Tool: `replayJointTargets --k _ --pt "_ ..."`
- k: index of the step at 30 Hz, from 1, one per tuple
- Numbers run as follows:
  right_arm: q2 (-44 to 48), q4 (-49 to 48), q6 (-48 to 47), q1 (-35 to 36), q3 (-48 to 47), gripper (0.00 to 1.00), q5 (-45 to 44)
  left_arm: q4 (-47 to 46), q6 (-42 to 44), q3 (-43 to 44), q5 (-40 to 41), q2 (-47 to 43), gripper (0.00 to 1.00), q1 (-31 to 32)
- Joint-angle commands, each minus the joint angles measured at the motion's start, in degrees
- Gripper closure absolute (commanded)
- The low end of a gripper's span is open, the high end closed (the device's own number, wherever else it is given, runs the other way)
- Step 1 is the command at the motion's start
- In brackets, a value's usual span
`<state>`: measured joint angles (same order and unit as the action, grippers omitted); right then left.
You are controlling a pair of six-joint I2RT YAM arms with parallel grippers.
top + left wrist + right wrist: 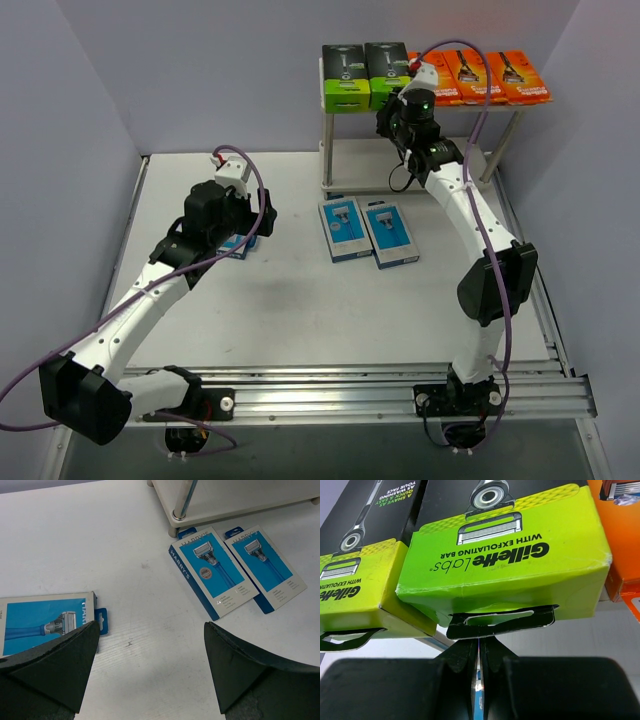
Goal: Place and organize the shaving razors onto the shelf
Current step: Place the shaving razor onto shelf
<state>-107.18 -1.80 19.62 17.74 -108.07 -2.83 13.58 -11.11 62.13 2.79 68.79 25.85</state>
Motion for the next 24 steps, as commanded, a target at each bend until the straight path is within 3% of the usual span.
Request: replayJointTargets --k 1,17,24 --pt "-0.23 -1.89 0.16 0.37 -2.23 0.99 0.37 -0.58 1.18 0.98 0.82 -1.73 0.06 0.26" --pt "8.47 -2.77 0.51 1.07 6.9 0.97 0.28 -0.66 0.74 0.8 0.99 -1.47 0.06 0.35" --pt "14.08 -3.12 1.04 2.65 13.93 0.87 0.55 -0.4 0.74 0.98 3.01 -1.3 0.06 0.17"
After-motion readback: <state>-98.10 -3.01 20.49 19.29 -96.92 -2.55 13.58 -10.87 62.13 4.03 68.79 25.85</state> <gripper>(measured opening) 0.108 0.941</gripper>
